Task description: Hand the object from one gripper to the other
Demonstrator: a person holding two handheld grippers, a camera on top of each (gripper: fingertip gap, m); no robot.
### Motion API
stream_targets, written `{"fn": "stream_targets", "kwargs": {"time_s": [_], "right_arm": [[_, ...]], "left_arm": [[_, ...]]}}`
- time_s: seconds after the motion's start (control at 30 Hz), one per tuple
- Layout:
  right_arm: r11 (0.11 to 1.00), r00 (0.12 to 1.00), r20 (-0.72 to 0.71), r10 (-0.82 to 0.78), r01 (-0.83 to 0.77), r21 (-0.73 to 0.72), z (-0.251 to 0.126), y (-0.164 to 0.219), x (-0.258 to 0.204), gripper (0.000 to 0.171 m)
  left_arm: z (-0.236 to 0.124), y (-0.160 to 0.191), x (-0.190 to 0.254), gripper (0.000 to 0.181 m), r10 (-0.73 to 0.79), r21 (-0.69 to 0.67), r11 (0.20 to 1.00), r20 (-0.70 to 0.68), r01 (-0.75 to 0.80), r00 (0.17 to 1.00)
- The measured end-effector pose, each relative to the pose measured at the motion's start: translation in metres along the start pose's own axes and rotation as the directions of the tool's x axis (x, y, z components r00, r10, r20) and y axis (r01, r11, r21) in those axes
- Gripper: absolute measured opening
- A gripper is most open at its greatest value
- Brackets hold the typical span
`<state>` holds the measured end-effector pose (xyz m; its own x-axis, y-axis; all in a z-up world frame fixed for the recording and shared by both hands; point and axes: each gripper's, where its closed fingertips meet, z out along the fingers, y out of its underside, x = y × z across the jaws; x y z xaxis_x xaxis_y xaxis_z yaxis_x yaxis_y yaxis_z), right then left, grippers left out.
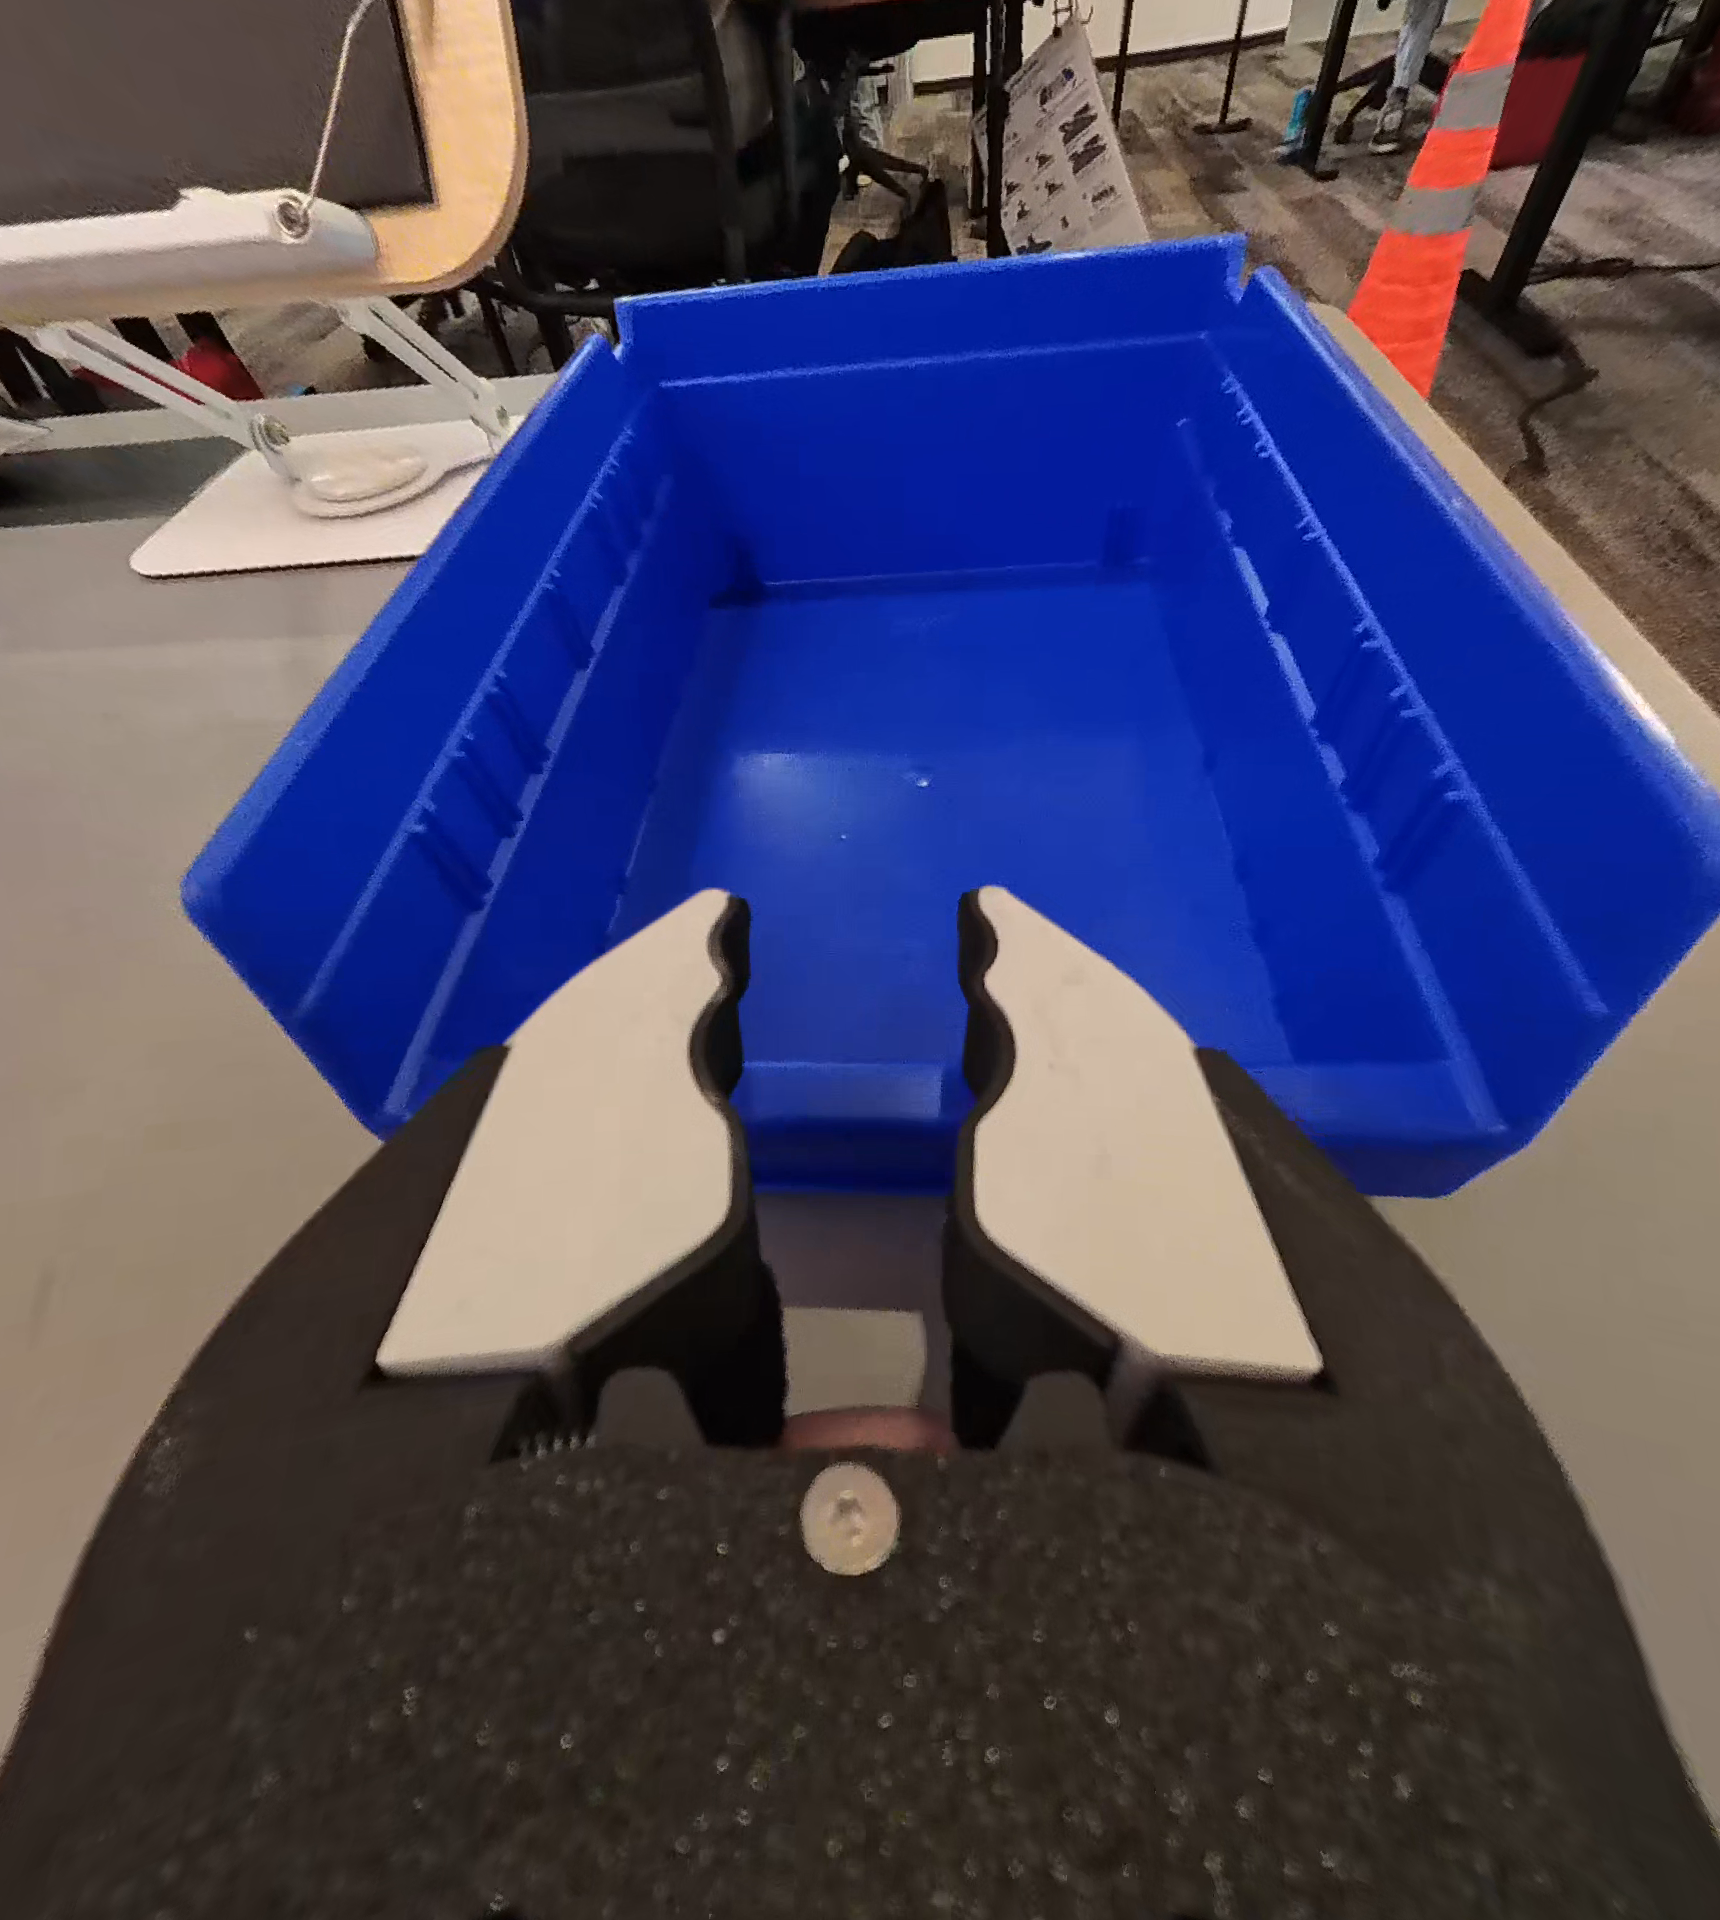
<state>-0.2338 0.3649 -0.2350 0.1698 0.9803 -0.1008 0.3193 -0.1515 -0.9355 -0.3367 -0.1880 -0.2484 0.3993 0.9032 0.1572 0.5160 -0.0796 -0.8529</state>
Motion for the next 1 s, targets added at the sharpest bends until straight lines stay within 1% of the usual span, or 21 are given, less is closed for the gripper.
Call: {"fn": "stream_targets", "kwargs": {"time_s": [0.17,0.3,0.33,0.4,0.43,0.47,0.53,0.57,0.6,0.67,0.73,0.77,0.87,0.93,1.0], "right_arm": [[0.993,0.992,0.044,0.118,-0.116,-0.026,0.001,0.005,0.0,0.037],[0.993,0.993,0.038,0.111,-0.11,-0.033,0.001,0.007,0.002,0.037],[0.994,0.993,0.038,0.108,-0.107,-0.032,0.001,0.007,0.002,0.037],[0.994,0.994,0.044,0.105,-0.103,-0.035,0.0,0.007,0.0,0.037],[0.994,0.993,0.049,0.105,-0.104,-0.037,0.0,0.007,-0.002,0.037],[0.994,0.993,0.054,0.105,-0.103,-0.036,0.0,0.007,-0.003,0.037],[0.994,0.993,0.065,0.101,-0.098,-0.044,0.001,0.009,-0.006,0.037],[0.994,0.993,0.073,0.098,-0.094,-0.05,0.001,0.01,-0.008,0.036],[0.994,0.992,0.079,0.097,-0.093,-0.053,0.002,0.01,-0.009,0.036],[0.994,0.99,0.094,0.102,-0.097,-0.051,0.002,0.01,-0.01,0.036],[0.993,0.988,0.103,0.111,-0.105,-0.057,0.002,0.011,-0.01,0.036],[0.992,0.987,0.107,0.12,-0.114,-0.059,0.002,0.011,-0.009,0.036],[0.988,0.98,0.127,0.151,-0.145,-0.055,0.0,0.011,-0.009,0.033],[0.987,0.98,0.128,0.153,-0.147,-0.058,-0.001,0.011,-0.007,0.032],[0.987,0.979,0.131,0.157,-0.15,-0.06,-0.002,0.011,-0.007,0.032]], "left_arm": [[0.003,0.0,-0.002,0.047,0.017,-0.002,1.0,-0.001,-0.017,1.0],[0.005,0.0,0.002,0.05,-0.004,0.002,1.0,-0.032,0.004,0.999],[0.005,-0.001,0.002,0.05,-0.007,0.005,1.0,-0.026,0.008,1.0],[0.006,-0.002,-0.006,0.044,-0.03,0.008,1.0,0.037,0.03,0.999],[0.006,-0.002,-0.005,0.045,-0.033,-0.005,0.999,0.031,0.033,0.999],[0.004,-0.006,-0.001,0.048,-0.023,-0.005,1.0,0.009,0.023,1.0],[-0.002,-0.022,-0.003,0.061,-0.019,0.003,1.0,0.022,0.019,1.0],[-0.006,-0.031,-0.005,0.062,-0.003,-0.012,1.0,0.029,0.004,1.0],[-0.01,-0.041,-0.008,0.065,0.026,-0.03,0.999,0.031,-0.026,0.999],[-0.014,-0.061,-0.026,0.066,0.083,-0.085,0.993,0.087,-0.076,0.993],[-0.011,-0.074,-0.048,0.069,0.114,-0.195,0.977,0.13,-0.088,0.985],[-0.008,-0.081,-0.058,0.066,0.11,-0.247,0.967,0.151,-0.07,0.982],[0.008,-0.11,-0.081,0.056,0.047,-0.312,0.95,0.166,0.007,0.985],[0.024,-0.119,-0.086,0.057,-0.019,-0.406,0.911,0.118,0.066,0.993],[0.041,-0.123,-0.095,0.057,-0.071,-0.481,0.869,0.11,0.116,0.991]]}}
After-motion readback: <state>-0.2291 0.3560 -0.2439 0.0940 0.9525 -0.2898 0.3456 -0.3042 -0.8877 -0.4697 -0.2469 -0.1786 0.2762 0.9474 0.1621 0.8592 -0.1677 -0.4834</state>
